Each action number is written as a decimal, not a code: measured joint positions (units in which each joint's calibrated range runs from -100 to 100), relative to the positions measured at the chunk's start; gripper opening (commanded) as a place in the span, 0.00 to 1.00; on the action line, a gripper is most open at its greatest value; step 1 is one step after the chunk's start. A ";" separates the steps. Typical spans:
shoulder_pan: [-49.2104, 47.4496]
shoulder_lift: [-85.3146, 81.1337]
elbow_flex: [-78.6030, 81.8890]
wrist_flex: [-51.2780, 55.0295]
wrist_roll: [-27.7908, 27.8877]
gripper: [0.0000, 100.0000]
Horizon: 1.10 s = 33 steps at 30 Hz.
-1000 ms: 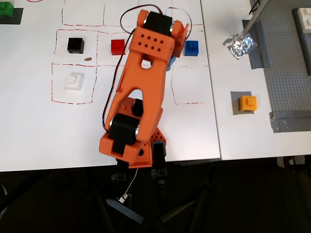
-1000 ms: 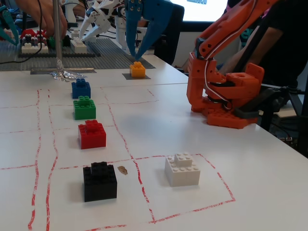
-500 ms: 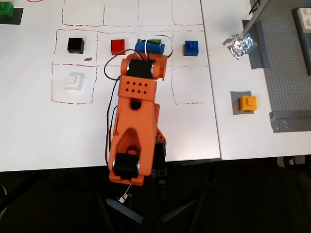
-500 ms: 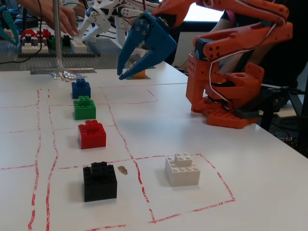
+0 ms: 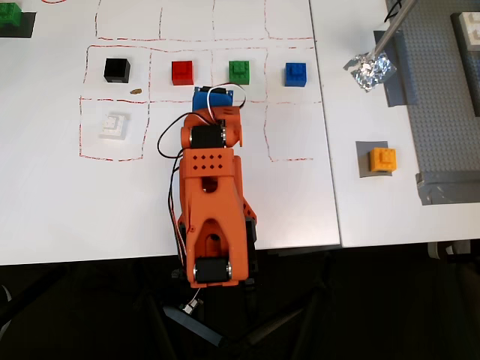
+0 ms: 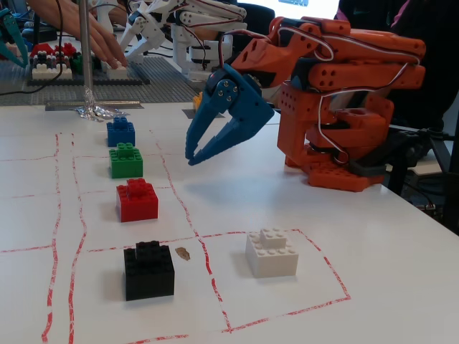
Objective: Grab the block and put it in the grey marker
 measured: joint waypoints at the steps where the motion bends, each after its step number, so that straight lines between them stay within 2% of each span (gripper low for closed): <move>1: -0.60 -0.52 0.81 0.00 0.00 0.00; 12: -0.60 -7.22 1.98 0.00 -0.15 0.00; 33: -0.60 -7.22 1.98 0.08 -1.61 0.00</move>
